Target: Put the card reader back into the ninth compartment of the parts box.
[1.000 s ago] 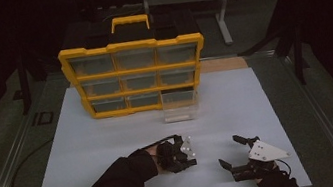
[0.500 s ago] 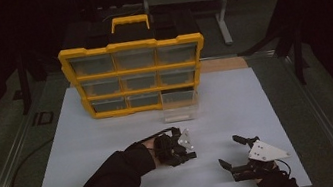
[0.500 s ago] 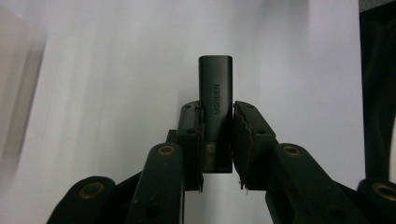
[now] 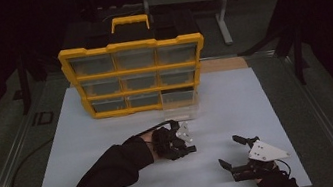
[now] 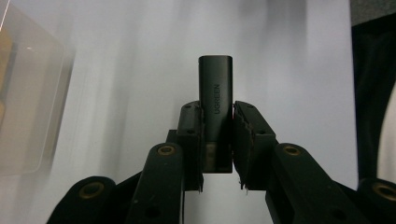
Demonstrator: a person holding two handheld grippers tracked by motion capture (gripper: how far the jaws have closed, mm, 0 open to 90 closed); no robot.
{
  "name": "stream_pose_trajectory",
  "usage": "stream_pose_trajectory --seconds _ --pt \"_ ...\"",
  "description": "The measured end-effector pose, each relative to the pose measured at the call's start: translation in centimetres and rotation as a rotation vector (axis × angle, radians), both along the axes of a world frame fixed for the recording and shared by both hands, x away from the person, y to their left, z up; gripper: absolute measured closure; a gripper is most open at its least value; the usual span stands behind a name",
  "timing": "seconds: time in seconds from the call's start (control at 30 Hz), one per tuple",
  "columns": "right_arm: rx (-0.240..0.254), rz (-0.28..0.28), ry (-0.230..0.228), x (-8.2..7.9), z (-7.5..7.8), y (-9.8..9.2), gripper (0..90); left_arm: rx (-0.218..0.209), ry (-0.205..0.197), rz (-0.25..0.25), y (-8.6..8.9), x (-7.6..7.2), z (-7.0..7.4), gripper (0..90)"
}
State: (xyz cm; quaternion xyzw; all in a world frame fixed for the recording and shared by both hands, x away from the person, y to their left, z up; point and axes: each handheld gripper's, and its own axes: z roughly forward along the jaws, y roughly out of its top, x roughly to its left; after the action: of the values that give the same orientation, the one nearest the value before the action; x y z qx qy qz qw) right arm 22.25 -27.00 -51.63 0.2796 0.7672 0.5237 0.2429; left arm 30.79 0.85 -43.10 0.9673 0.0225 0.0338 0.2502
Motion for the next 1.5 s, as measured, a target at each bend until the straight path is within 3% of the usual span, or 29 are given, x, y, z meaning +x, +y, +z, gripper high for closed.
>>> stream_pose_trajectory --seconds 0.43,1.03,1.5 --pt "0.003 -0.001 0.005 0.0 0.0 0.0 8.3 -0.021 -0.009 0.021 0.6 1.2 2.0 74.7" --pt "0.0 0.0 0.002 0.0 0.0 0.0 8.3 -0.047 -0.017 0.041 0.7 2.8 3.8 74.6" --pt "-0.001 0.002 0.002 0.0 0.0 0.0 8.3 -0.059 -0.021 0.106 0.6 5.3 4.7 74.7"
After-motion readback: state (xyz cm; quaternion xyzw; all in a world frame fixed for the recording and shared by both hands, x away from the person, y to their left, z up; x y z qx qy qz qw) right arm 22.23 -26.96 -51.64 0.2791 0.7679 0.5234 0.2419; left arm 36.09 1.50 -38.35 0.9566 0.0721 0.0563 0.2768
